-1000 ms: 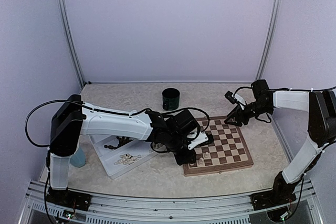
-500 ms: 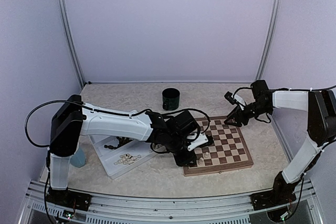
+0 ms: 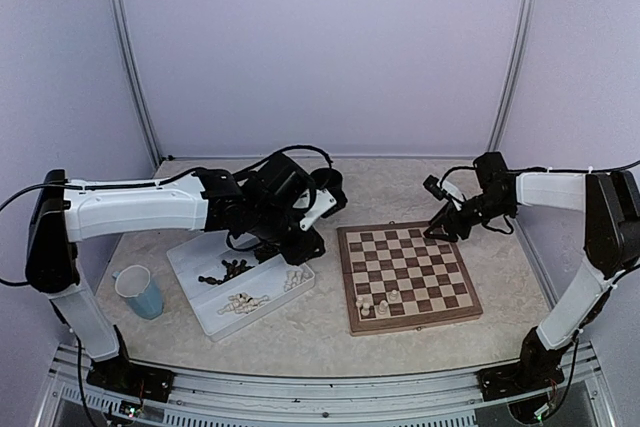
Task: Set up the chess pieces on the board
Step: Place the rook at a1, then pick up the bishop from the storage box.
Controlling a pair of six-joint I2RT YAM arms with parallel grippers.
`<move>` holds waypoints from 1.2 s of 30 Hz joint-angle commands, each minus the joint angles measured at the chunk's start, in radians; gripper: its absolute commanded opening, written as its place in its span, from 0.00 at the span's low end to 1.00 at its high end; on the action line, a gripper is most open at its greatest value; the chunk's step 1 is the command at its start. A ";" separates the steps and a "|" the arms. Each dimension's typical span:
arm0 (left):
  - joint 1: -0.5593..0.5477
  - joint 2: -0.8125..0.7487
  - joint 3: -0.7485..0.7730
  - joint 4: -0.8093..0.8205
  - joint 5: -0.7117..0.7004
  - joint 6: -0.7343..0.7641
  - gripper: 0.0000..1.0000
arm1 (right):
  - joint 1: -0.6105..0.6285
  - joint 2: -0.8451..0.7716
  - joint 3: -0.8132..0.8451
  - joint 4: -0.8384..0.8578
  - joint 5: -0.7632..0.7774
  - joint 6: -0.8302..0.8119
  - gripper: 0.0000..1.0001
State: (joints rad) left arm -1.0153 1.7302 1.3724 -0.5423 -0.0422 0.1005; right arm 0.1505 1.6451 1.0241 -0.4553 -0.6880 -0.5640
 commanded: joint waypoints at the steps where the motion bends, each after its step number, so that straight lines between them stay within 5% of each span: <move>1: 0.095 0.017 -0.073 0.026 -0.065 -0.070 0.44 | 0.067 -0.015 0.066 -0.018 0.029 -0.011 0.48; 6: 0.138 0.055 -0.070 0.058 0.008 -0.096 0.38 | 0.161 0.014 0.116 -0.024 0.092 -0.025 0.47; 20: 0.141 0.140 -0.086 0.086 0.136 -0.138 0.38 | 0.170 0.065 0.039 0.042 0.166 -0.043 0.46; 36: 0.124 0.201 -0.090 0.046 0.125 -0.131 0.26 | 0.170 0.068 0.030 0.044 0.170 -0.046 0.46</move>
State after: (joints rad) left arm -0.8833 1.8977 1.2903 -0.4767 0.0761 -0.0322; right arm 0.3187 1.7233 1.0653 -0.4202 -0.5217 -0.6052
